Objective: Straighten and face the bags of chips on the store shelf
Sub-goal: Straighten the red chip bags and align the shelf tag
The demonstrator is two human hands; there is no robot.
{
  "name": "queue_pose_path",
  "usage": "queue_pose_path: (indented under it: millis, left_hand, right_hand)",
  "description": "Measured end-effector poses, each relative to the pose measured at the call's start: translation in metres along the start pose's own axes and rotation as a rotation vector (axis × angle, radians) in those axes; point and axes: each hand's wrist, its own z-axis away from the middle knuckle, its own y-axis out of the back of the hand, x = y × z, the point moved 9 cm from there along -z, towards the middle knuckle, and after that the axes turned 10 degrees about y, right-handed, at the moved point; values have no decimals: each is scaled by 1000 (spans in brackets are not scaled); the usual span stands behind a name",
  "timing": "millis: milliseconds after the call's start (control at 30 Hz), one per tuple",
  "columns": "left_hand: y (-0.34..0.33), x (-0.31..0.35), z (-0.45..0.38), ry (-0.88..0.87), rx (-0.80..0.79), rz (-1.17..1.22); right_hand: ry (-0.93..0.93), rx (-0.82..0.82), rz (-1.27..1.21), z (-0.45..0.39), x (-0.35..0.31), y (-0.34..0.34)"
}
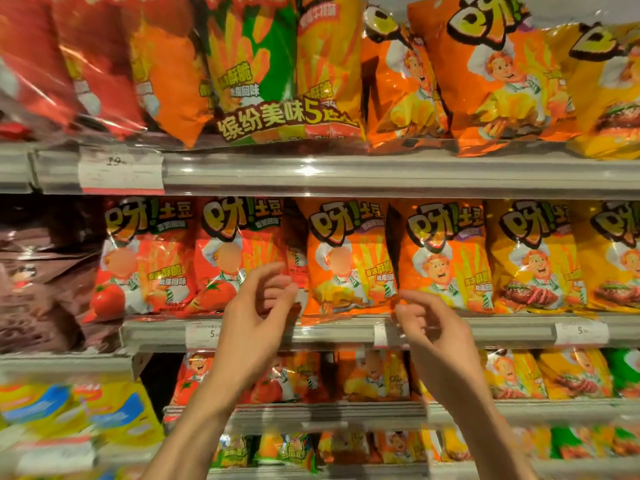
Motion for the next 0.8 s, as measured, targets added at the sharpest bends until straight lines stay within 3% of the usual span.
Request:
queue_pose_path:
  millis: [167,433,667,800]
  left_hand:
    - [49,-25,12,103,-32,126]
    - [111,-53,19,163,-14,122]
    - [124,-36,13,51,92,-30]
    - [124,-18,-7,-71,177,-230]
  right_hand:
    - [-119,23,-30,40,13,-36]
    - [-134,-17,52,72,0,-71]
    - [-68,-48,-35,49,-26,-86]
    - [7,-159,-72,24,-47,-117]
